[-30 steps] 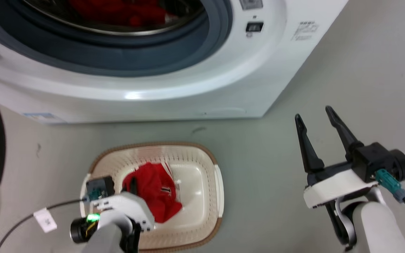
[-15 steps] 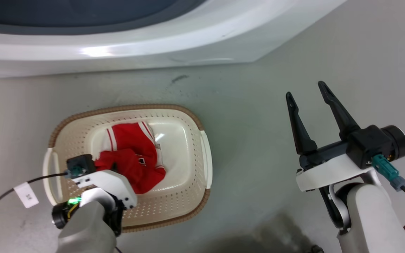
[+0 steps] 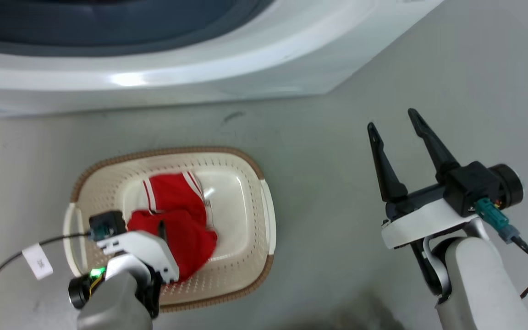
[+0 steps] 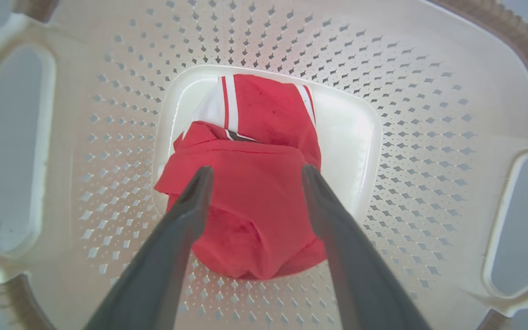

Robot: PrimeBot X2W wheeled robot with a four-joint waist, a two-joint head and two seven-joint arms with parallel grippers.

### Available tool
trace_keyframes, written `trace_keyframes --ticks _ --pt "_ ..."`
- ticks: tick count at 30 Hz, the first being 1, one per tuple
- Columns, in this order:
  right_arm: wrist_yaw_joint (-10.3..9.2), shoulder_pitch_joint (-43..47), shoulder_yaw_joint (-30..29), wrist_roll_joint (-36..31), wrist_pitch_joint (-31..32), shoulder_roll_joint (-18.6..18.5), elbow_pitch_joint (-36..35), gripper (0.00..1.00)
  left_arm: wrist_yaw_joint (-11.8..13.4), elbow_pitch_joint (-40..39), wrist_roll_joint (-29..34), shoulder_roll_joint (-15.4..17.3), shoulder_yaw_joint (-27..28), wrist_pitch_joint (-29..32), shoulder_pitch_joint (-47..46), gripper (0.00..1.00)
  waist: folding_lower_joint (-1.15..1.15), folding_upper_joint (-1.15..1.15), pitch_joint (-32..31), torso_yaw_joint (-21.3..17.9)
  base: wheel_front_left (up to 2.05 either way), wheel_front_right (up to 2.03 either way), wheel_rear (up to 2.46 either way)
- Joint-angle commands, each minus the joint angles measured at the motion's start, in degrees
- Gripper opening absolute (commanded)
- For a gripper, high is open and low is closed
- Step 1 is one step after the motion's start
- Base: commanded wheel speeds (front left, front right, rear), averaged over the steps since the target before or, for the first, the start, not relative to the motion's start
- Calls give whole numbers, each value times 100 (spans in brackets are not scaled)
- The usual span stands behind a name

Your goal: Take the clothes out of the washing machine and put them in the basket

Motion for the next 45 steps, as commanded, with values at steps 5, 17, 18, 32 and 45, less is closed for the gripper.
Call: trace_keyframes --ticks 5,17,18,32,45 --pt "-4 213 6 43 -56 2 214 100 -140 -104 52 -33 -40 -217 414 100 -1 0 -1142 157 0 0 0" --pt "-4 750 -350 24 83 3 285 100 26 -2098 669 -110 160 -245 1527 100 -1 0 -2382 478 0 0 0" --pt "-4 789 -369 18 91 3 268 100 31 -2266 729 -120 195 -243 1617 100 -1 0 -2439 494 0 0 0" --pt "-4 1083 -534 5 278 3 -72 100 -39 -4013 1572 -170 380 -240 1434 100 -1 0 -2644 575 0 0 0" --pt "-4 754 -214 210 169 4 -205 100 -182 -2883 1804 423 300 75 -848 100 -1 0 -1853 -75 0 0 0"
